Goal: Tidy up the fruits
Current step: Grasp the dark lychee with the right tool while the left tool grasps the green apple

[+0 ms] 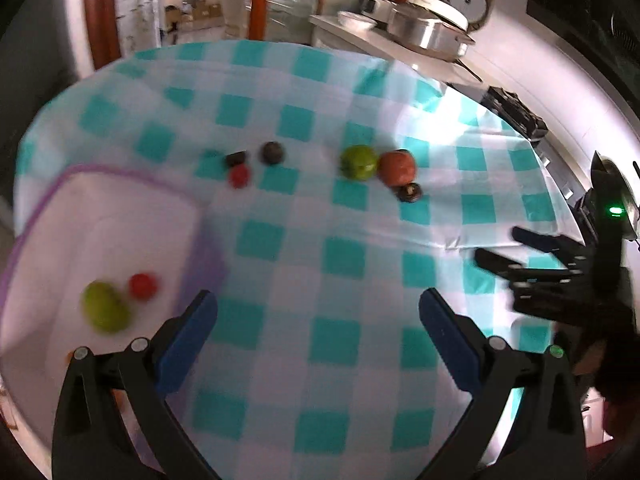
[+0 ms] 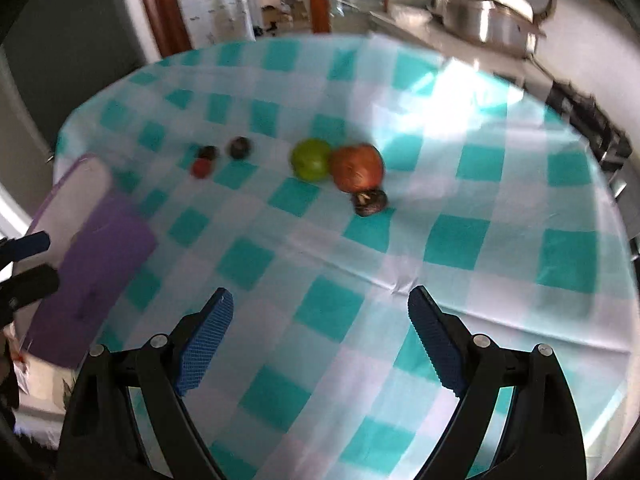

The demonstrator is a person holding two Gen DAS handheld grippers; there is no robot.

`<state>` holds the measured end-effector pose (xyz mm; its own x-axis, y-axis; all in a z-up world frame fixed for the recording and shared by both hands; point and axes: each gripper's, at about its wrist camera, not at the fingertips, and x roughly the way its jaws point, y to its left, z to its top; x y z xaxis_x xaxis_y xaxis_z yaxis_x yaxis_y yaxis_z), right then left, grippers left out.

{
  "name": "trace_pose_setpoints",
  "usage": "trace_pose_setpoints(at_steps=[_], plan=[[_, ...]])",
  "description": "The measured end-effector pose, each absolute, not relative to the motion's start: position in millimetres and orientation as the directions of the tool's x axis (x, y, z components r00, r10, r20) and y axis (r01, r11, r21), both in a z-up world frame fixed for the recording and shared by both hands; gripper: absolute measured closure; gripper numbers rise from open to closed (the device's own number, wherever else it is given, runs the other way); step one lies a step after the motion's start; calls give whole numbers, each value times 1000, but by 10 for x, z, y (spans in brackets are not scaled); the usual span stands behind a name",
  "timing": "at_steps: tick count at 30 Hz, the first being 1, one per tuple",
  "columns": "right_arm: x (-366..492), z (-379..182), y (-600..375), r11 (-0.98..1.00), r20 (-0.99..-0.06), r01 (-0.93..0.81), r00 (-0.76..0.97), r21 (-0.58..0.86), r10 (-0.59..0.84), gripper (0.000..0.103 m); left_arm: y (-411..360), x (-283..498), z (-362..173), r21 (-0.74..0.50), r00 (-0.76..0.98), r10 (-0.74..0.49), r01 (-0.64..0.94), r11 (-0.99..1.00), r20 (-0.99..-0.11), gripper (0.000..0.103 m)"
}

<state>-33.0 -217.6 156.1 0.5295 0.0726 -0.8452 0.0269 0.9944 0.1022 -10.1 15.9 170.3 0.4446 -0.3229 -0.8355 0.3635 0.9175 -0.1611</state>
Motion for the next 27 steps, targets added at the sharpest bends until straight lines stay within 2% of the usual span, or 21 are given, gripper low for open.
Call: trace_pose_setpoints(at_steps=[4, 8, 13, 15, 19, 21, 22, 27], plan=[[105, 1146, -2371, 995, -868, 52, 494, 87, 50, 16, -194, 254, 1349, -167, 402, -323, 377, 911, -857, 2], [658, 821, -2444, 997, -869, 37, 493, 65, 39, 16, -375, 648, 939, -203, 354, -319, 326, 923, -879, 2], [1116, 589, -2392, 1000, -861, -12, 509, 16, 20, 17, -492, 995, 661, -214, 344, -309, 286, 934, -887, 2], [1218, 500, -2343, 999, -865, -41, 501, -22, 1, 20, -529, 1147, 566, -212, 349, -303, 276, 938, -887, 2], [1279, 372, -2296, 997, -854, -52, 520, -65, -28, 38, -584, 1452, 439, -214, 364, -294, 245, 946, -884, 2], [1200, 356, -2310, 998, -838, -36, 545, -61, -32, 48, -660, 1619, 378, -215, 371, -296, 245, 946, -880, 2], [1148, 350, -2332, 999, -832, -22, 554, -48, -28, 58, -706, 1687, 354, -213, 375, -298, 252, 944, -878, 2], [880, 338, -2349, 1000, -825, 8, 565, -21, -22, 60, -1096, 1957, 203, -164, 382, -308, 364, 917, -871, 2]])
